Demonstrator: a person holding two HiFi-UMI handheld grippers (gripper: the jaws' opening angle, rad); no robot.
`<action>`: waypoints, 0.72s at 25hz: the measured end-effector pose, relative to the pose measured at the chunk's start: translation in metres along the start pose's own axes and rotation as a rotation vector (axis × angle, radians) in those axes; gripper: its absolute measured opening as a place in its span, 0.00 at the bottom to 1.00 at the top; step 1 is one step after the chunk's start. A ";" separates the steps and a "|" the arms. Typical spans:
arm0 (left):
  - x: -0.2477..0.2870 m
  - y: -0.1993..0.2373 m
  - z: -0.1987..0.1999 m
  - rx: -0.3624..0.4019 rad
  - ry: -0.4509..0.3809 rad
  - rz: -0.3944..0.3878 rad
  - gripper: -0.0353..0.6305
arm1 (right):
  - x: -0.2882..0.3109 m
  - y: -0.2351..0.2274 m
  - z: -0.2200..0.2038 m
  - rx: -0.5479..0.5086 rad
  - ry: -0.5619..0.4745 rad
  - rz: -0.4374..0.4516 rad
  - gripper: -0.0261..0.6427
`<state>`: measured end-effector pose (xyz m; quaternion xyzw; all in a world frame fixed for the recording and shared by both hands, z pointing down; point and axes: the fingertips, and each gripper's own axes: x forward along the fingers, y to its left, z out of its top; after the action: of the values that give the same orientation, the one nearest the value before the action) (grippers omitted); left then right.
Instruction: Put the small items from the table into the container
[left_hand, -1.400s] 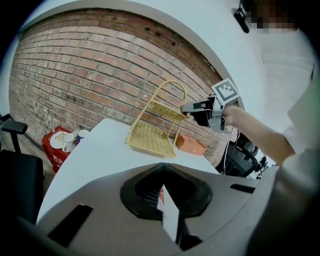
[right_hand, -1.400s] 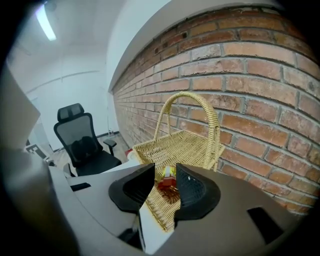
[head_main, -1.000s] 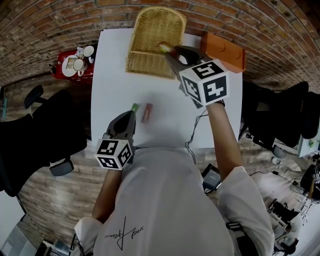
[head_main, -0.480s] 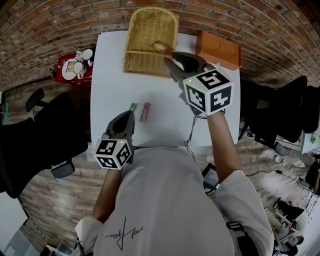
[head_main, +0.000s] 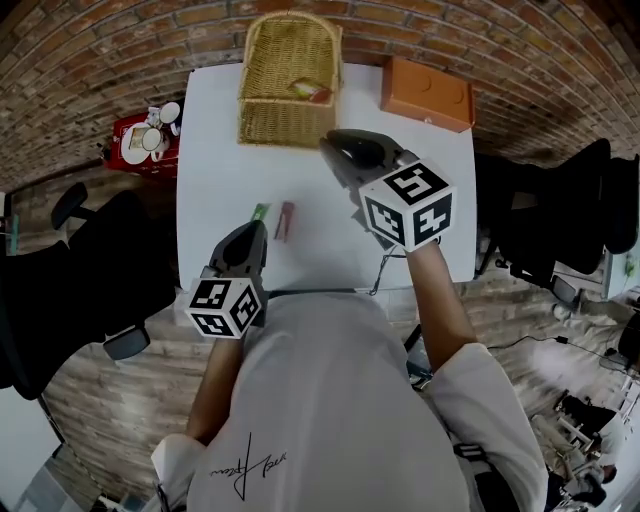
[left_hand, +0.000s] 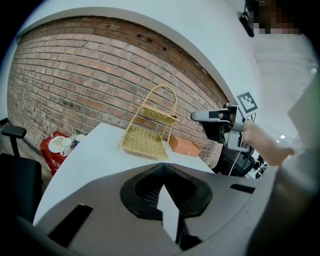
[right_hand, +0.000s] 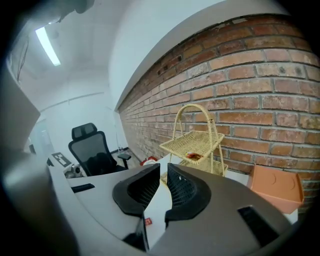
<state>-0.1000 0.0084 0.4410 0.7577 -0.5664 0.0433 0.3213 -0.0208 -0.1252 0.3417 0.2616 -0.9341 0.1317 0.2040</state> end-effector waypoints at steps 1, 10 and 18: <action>0.000 -0.001 0.000 0.002 0.000 -0.002 0.07 | -0.001 0.002 -0.004 0.003 0.003 0.001 0.12; -0.001 -0.012 0.000 0.017 -0.001 -0.015 0.07 | -0.017 0.019 -0.028 0.063 0.000 0.027 0.08; -0.002 -0.020 -0.007 0.041 0.005 -0.015 0.07 | -0.029 0.034 -0.061 0.107 0.014 0.030 0.07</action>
<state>-0.0805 0.0169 0.4370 0.7683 -0.5588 0.0545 0.3072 0.0021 -0.0625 0.3777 0.2571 -0.9281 0.1865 0.1943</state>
